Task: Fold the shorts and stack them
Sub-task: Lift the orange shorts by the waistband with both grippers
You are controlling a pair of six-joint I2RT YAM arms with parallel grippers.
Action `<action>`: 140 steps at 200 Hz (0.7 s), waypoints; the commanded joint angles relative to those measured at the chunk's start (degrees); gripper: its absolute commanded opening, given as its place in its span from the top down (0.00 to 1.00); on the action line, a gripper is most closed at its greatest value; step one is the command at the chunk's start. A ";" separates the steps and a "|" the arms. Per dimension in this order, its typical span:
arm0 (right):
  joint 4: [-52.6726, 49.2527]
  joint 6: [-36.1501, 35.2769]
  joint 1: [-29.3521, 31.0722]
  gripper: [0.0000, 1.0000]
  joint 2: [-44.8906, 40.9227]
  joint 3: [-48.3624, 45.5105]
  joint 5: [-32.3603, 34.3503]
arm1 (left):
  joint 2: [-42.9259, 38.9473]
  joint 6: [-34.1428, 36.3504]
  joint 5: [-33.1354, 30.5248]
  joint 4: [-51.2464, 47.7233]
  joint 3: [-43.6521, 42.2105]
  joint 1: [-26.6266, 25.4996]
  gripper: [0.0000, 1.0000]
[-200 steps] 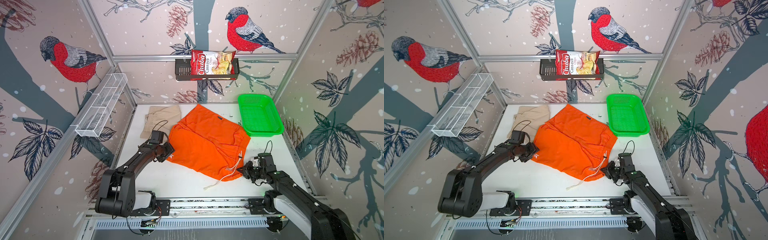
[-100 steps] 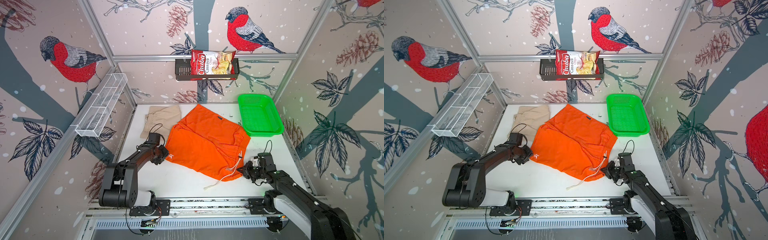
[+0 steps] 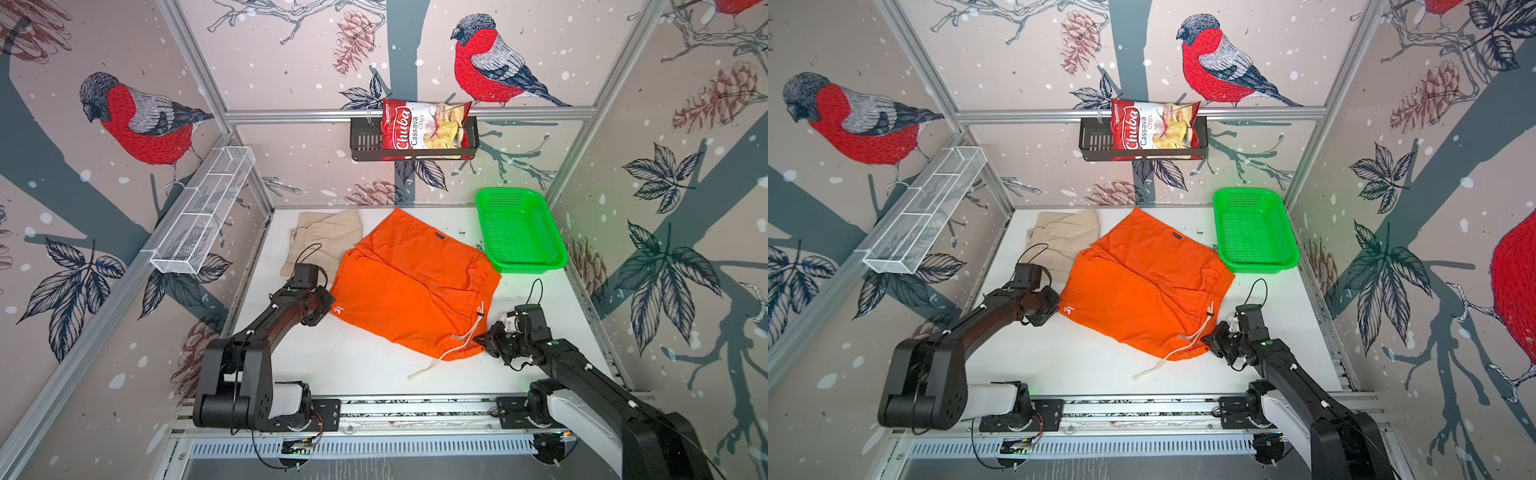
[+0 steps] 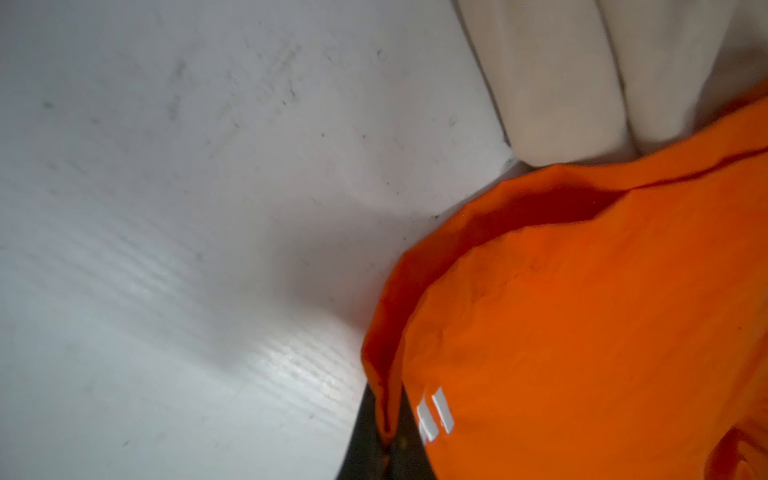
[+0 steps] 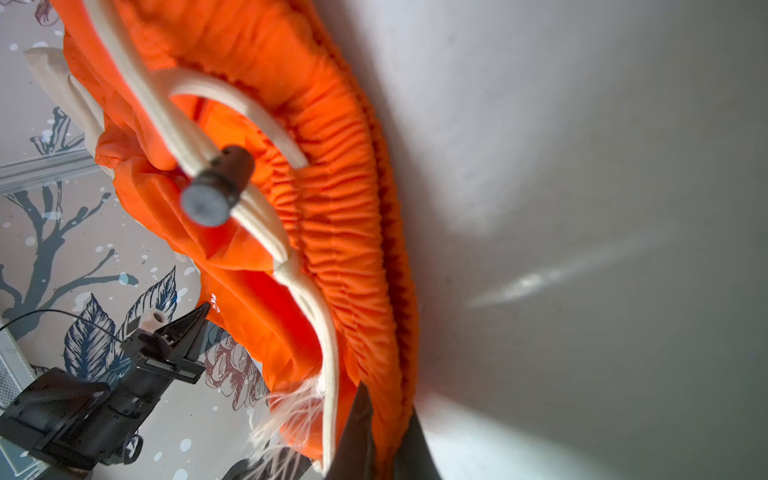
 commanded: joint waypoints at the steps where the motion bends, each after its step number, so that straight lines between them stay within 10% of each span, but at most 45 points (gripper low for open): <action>1: -0.08 -0.92 0.90 0.95 0.60 1.16 0.30 | -3.80 -0.76 -3.43 -4.30 -0.03 0.15 1.00; 140: -24.18 8.85 11.27 1.00 -21.89 4.69 0.97 | -25.40 -0.04 -7.36 -16.82 1.97 0.14 1.00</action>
